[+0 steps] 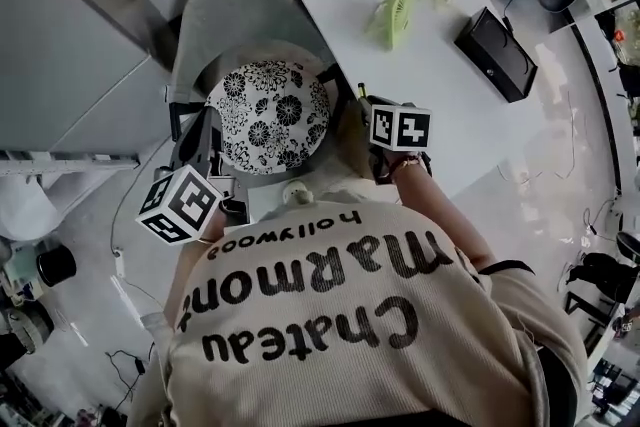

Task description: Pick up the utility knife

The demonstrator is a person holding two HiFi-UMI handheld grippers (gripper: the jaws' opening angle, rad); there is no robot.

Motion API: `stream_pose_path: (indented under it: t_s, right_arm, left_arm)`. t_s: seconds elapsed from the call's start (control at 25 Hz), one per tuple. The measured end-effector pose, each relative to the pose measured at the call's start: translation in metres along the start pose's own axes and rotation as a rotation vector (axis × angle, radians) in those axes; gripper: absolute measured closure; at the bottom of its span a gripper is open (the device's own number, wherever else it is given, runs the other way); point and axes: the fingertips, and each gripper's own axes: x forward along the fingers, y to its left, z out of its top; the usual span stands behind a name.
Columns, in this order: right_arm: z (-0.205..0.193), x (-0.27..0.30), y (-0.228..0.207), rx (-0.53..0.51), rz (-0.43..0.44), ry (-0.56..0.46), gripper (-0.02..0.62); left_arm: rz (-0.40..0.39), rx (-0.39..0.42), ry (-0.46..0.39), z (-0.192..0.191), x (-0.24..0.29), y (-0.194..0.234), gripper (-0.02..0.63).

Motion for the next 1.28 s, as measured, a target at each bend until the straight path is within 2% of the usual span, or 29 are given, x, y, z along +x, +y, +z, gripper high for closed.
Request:
stream_pose_path:
  t_s: [0.56,1.28]
  right_arm:
    - [0.018,-0.057,0.0,-0.02,0.129,-0.093,0.531]
    - [0.045,-0.154,0.005,-0.01,0.325,-0.302,0.531]
  left_arm:
    - [0.008,-0.001,-0.031,-0.034,-0.029,-0.059,0.604]
    - [0.041,0.037,-0.133,-0.058,-0.083,-0.127,0.604]
